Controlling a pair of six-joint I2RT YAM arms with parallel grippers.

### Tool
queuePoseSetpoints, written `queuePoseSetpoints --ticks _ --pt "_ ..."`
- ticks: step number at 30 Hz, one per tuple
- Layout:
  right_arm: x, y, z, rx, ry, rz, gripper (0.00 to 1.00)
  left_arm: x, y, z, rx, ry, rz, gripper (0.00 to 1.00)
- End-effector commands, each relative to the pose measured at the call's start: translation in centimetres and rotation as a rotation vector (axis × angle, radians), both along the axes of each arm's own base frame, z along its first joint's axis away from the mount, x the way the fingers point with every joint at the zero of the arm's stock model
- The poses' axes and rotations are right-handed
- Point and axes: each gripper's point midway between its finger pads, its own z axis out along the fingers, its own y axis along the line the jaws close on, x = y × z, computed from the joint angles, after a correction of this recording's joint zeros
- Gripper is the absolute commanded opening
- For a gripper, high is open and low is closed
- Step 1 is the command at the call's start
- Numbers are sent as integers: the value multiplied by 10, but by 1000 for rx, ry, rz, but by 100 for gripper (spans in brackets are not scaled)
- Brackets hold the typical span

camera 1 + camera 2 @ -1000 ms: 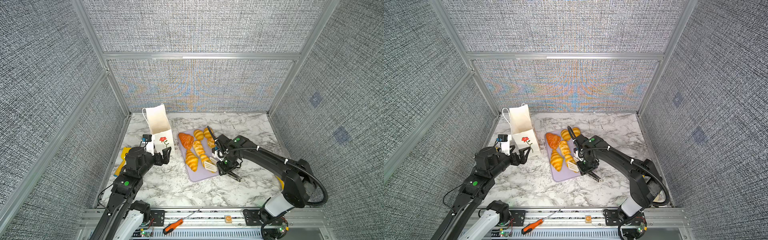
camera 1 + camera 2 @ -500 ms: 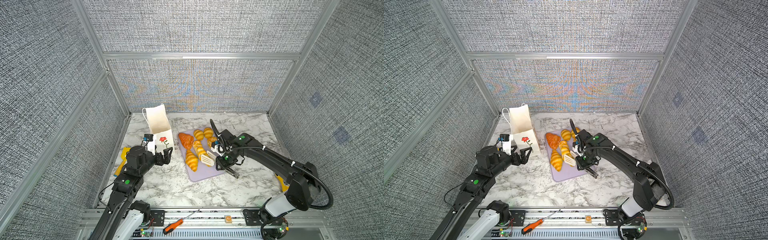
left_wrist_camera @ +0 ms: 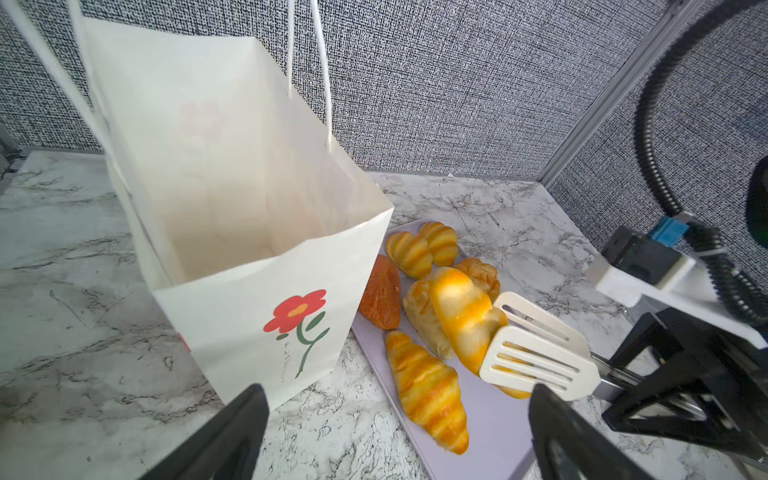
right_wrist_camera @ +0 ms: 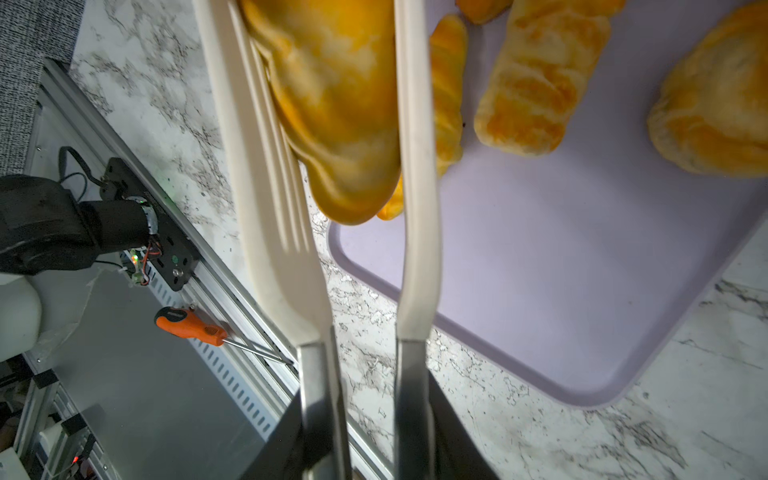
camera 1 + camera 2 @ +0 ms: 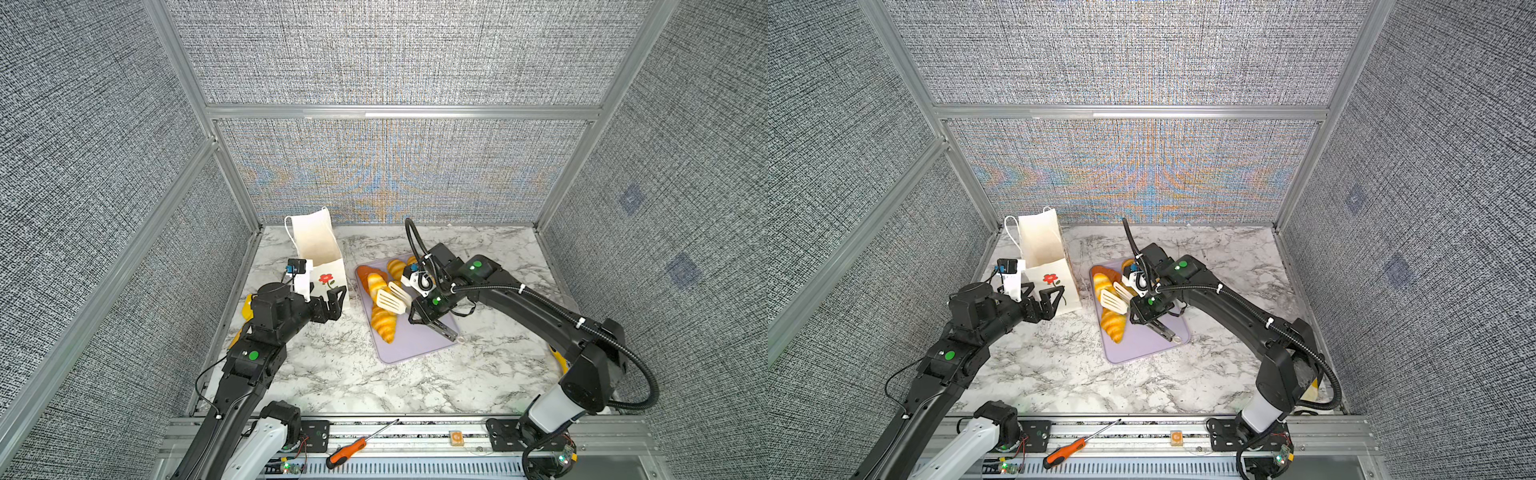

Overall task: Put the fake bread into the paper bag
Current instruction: 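Lift the striped croissant with the tongs toward the paper bag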

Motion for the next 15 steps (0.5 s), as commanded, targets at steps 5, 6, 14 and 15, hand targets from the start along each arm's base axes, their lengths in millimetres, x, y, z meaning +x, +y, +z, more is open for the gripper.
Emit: queuePoseSetpoints --ticks 5,6,14,15 --pt "6 21 22 98 -40 45 36 6 18 11 12 -1 112 99" --pt "7 24 27 110 -49 50 36 6 20 12 18 -3 120 99" --pt "10 50 65 193 -107 101 36 11 37 15 25 5 182 99" --pt "10 54 70 202 -116 109 36 10 39 15 17 5 187 99"
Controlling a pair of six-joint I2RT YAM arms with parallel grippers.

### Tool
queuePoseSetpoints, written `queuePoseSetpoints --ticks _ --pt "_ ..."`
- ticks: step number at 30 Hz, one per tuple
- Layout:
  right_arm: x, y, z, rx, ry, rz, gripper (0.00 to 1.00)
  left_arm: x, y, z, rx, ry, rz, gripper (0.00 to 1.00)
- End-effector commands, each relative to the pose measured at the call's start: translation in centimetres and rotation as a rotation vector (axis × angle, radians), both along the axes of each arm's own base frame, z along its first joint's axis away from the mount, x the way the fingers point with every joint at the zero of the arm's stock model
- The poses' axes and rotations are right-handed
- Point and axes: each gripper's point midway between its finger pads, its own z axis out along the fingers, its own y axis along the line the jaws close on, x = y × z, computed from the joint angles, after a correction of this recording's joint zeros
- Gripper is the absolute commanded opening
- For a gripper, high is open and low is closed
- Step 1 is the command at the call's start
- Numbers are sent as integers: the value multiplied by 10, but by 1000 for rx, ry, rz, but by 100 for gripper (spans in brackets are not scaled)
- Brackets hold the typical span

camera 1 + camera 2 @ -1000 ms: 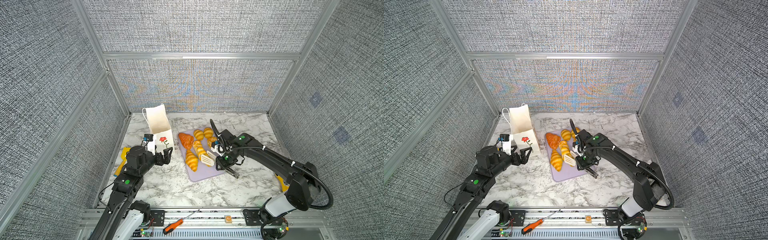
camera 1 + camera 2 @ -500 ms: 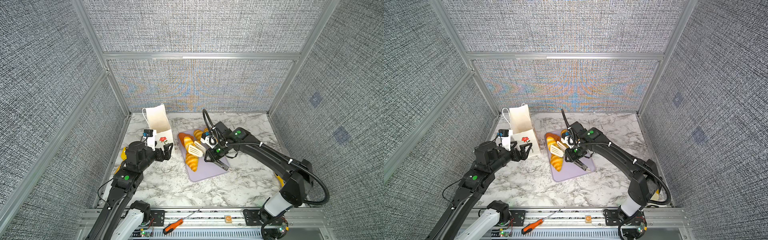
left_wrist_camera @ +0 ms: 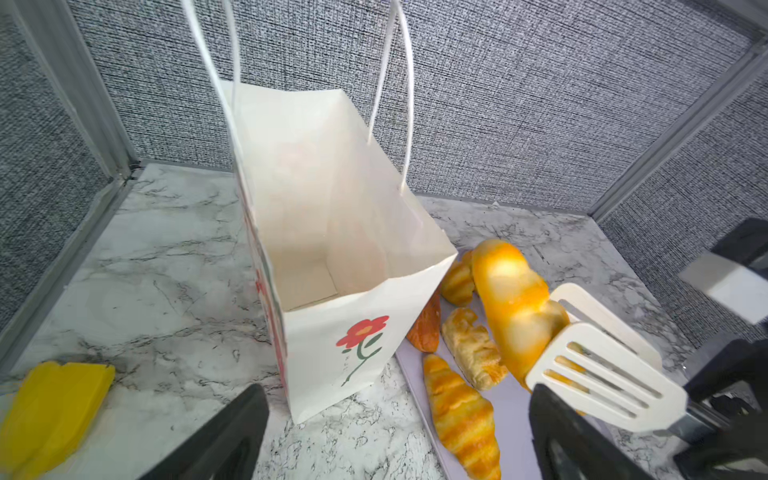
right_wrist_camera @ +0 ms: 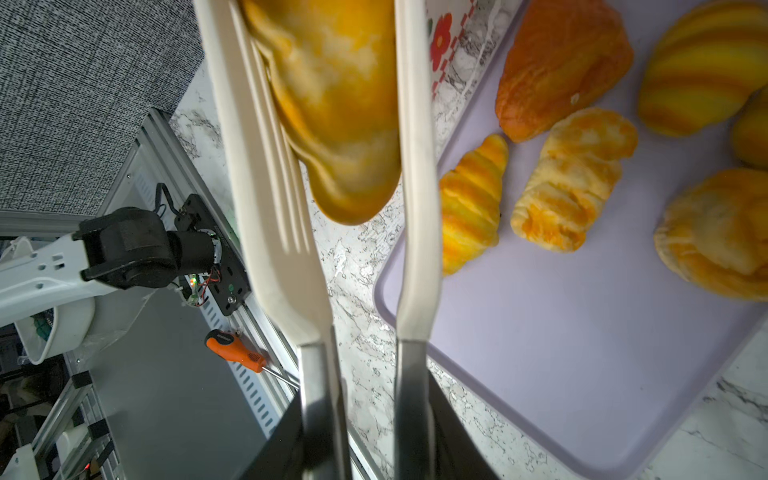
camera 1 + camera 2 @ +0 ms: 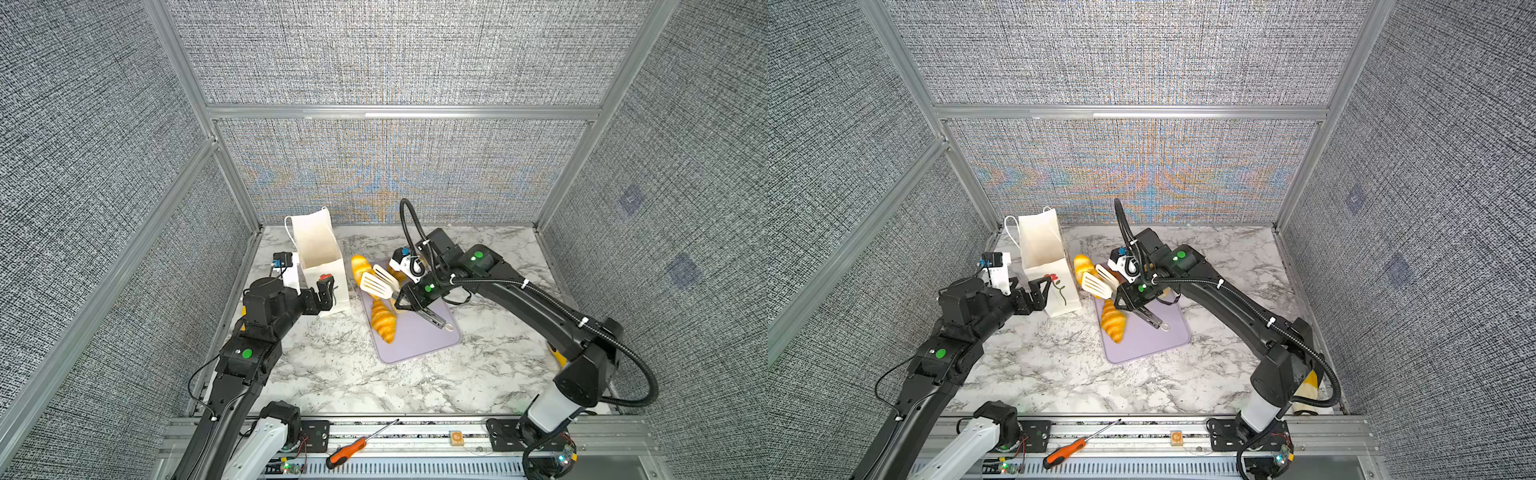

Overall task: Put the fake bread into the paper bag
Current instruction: 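Lift the striped croissant with the tongs toward the paper bag, then lower the croissant into the bag opening and open the tongs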

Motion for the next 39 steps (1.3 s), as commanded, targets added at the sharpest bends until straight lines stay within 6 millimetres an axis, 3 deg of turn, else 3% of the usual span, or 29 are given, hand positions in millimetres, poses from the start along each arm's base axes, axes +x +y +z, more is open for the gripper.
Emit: queuePoseSetpoints --ticks 1,7,18,32,39 --pt "-1 16 18 59 -34 49 36 -1 6 -1 -20 8 21 99" --pt "-1 39 39 131 -46 92 36 -4 23 -1 -27 10 76 99" --pt "16 78 67 241 -66 127 36 -7 30 -10 -65 25 92 99" --pt "55 116 85 343 -89 96 36 -14 37 -17 -20 39 109 99" --pt "68 127 76 344 -102 77 36 -12 35 -19 -20 40 97 99"
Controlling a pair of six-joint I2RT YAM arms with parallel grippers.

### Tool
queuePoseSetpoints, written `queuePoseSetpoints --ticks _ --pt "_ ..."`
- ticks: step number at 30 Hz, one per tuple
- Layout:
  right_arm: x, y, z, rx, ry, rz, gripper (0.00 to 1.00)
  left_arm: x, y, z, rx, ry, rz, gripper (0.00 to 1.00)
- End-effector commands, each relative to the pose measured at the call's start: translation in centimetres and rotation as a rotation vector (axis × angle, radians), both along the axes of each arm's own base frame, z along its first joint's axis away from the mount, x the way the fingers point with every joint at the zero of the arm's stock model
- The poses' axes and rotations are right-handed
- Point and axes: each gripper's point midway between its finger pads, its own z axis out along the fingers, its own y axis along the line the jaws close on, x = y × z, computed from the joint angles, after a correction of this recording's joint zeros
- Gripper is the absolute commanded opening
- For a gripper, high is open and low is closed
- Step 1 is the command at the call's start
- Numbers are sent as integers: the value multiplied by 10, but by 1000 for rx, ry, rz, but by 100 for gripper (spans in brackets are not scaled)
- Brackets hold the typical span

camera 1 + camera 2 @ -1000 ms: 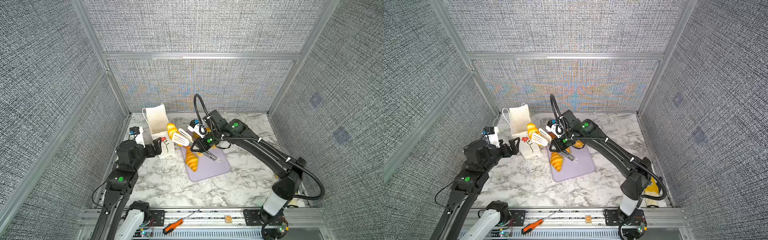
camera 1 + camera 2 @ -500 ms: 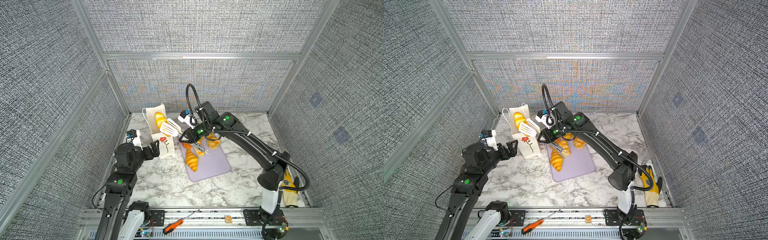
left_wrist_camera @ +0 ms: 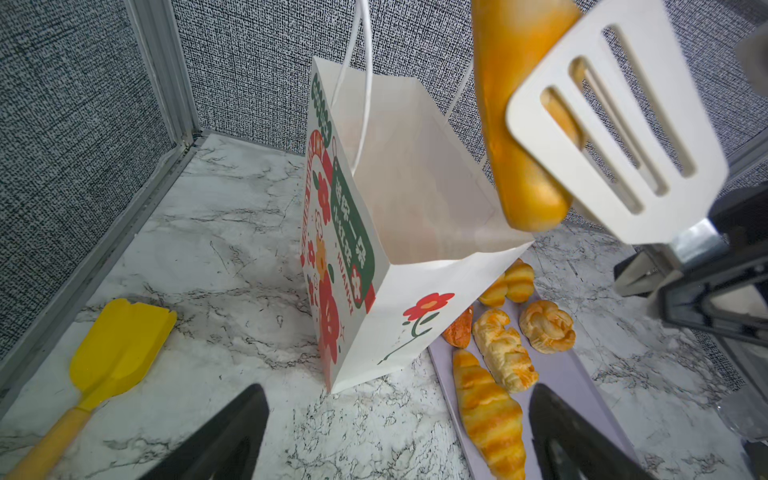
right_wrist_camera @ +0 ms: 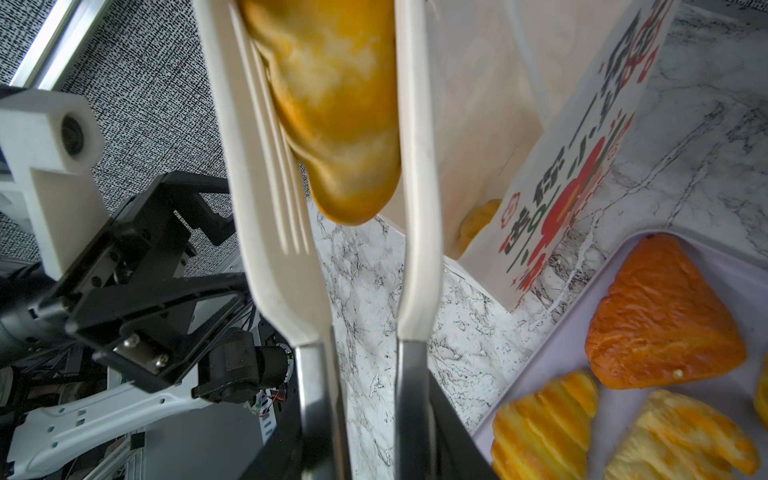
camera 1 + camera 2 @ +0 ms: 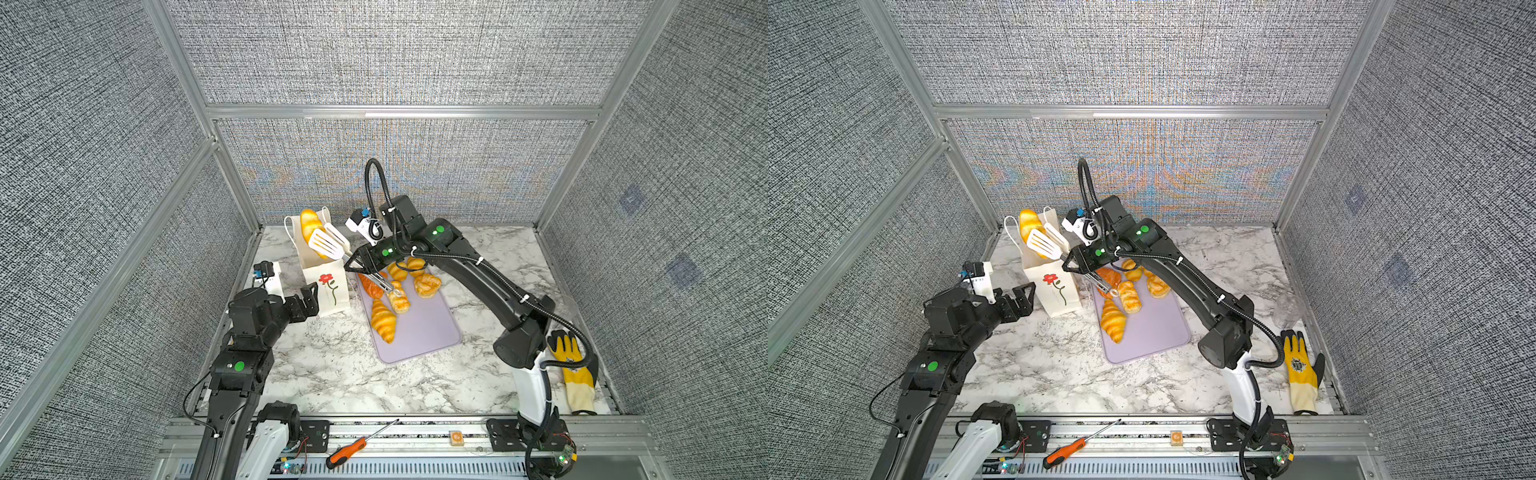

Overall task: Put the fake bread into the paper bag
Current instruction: 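Lower the croissant into the bag opening and open the tongs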

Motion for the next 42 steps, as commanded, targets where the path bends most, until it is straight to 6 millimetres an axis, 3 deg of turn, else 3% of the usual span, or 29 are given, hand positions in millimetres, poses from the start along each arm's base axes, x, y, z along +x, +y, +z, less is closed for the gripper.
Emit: queuePoseSetpoints --ticks 1,16,29,42 --pt "8 8 10 37 -37 -11 36 0 0 -2 12 4 -9 99" --pt "29 2 -17 -68 -62 -89 42 1 -1 -1 10 -6 -14 99" --pt "27 -4 -4 -67 -89 -100 56 1 -1 -5 24 8 -20 99" --pt "15 -19 11 -92 -137 -86 57 -1 -16 13 30 -36 -116 99"
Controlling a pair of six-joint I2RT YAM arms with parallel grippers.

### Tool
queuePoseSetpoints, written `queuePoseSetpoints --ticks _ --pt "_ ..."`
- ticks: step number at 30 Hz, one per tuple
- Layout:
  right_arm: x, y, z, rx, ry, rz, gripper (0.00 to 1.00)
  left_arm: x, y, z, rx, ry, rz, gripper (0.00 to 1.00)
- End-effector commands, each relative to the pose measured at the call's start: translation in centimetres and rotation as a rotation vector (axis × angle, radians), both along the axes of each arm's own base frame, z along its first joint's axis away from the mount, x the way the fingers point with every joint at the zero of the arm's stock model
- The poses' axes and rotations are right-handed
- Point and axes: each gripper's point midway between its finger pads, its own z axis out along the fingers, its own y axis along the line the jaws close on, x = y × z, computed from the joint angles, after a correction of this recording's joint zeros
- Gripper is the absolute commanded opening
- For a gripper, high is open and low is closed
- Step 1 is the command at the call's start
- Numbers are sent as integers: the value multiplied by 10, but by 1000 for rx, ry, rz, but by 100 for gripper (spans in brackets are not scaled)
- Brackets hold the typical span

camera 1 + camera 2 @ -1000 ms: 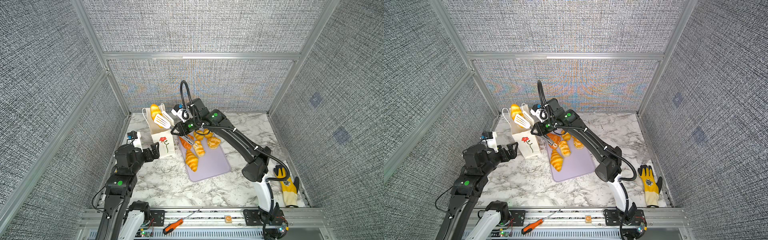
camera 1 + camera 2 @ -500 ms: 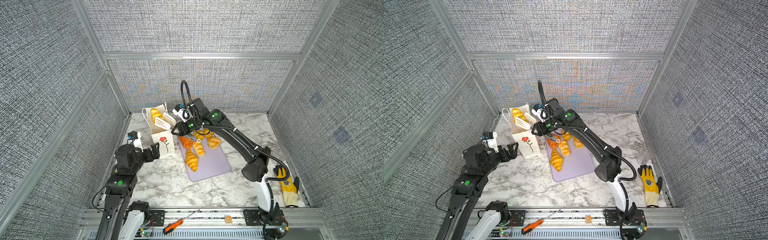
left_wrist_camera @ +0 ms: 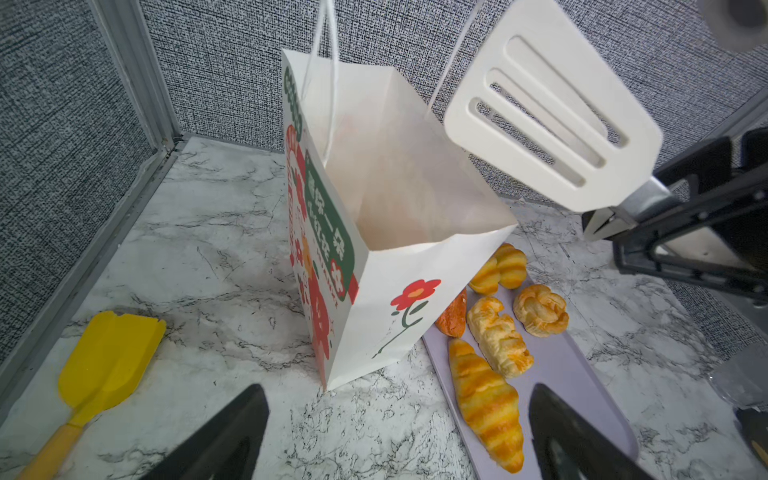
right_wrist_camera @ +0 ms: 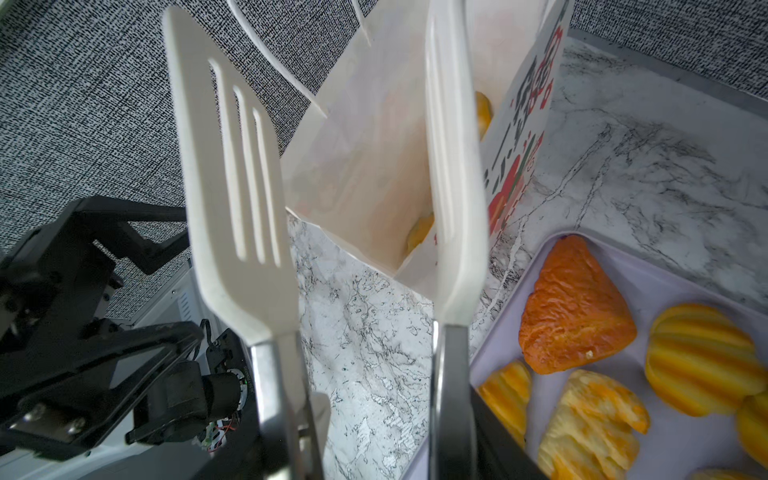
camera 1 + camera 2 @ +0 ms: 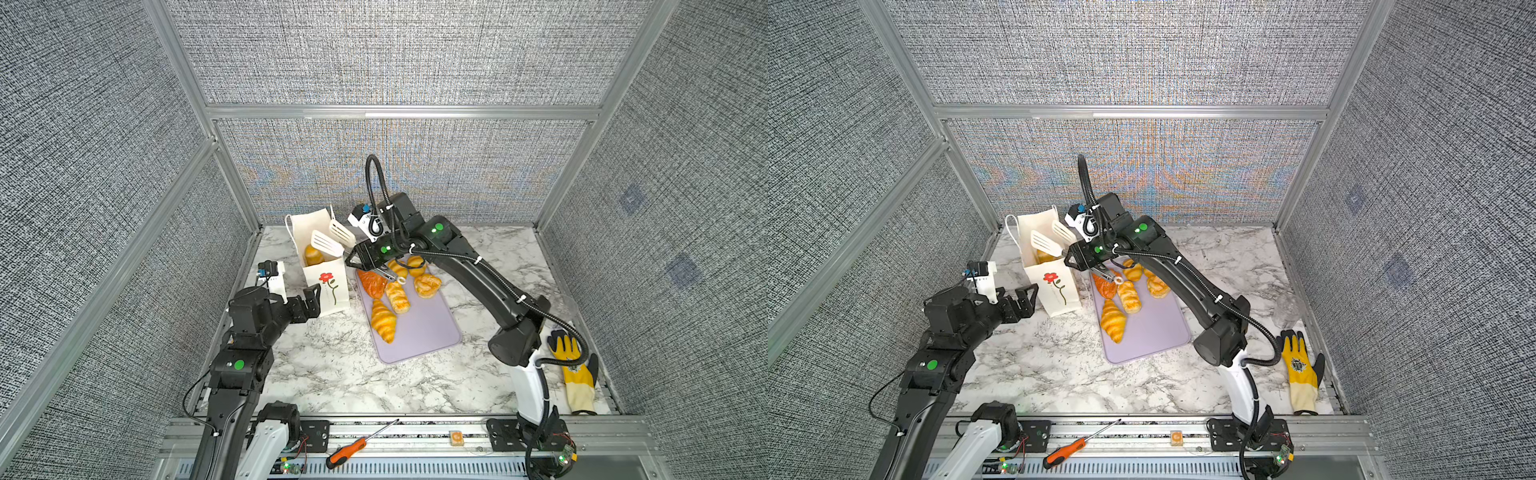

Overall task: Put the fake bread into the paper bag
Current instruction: 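Lower the croissant into the bag opening and open the tongs, then move the open tongs back over the tray with the right gripper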

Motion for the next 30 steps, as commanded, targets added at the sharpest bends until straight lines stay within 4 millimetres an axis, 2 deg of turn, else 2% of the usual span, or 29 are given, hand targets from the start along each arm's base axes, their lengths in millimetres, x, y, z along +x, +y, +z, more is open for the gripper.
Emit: queuePoseSetpoints --ticks 1,7,12,17,30 --pt "-5 -8 3 -27 -30 13 57 -1 -6 12 3 -39 -43 99" --pt "-13 -33 12 -50 -67 5 57 -2 -17 23 -26 -77 -98 99" --pt "-13 -59 11 -72 -60 -34 56 -6 -25 28 -28 -88 -142 99" --pt "-14 -82 4 -106 -58 -78 56 -8 -37 25 -52 -88 -181 99" --pt "-19 -127 -19 -151 -13 -169 56 -9 -69 15 -40 -81 -232 99"
